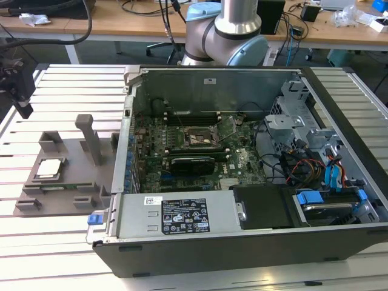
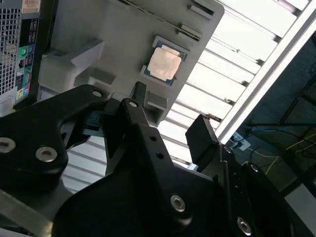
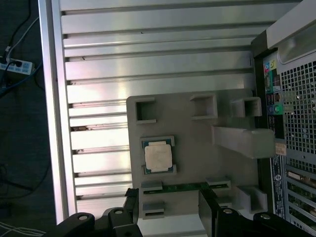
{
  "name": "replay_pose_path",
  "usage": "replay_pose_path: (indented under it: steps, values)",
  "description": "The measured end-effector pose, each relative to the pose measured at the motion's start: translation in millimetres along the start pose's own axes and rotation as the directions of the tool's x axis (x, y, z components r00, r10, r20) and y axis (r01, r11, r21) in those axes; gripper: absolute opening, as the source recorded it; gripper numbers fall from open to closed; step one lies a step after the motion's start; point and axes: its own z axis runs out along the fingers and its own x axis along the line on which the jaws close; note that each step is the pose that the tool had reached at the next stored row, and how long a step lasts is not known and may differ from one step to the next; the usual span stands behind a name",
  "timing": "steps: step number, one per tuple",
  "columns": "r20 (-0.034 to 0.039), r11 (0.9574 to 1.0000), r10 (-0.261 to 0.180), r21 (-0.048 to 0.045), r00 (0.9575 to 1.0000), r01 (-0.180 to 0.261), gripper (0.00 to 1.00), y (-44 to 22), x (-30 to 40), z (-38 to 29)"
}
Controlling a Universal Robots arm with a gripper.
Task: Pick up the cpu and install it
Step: 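Pick up the cpu and move it towards the insertion slot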
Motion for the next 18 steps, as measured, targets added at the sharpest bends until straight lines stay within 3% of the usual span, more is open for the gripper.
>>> replay_pose_path:
  steps: [6, 10, 18]
  values:
    - [0.0001, 1.0, 0.0, 0.0, 1.0, 0.0, 0.6, 0.0, 0.1, 4.3]
    - [0.0001, 1.0, 0.0, 0.0, 1.0, 0.0, 0.6, 0.1, 0.4, 13.1]
    - [0.0, 1.0, 0.0, 0.0001, 1.0, 0.0, 0.6, 0.1, 0.5, 17.6]
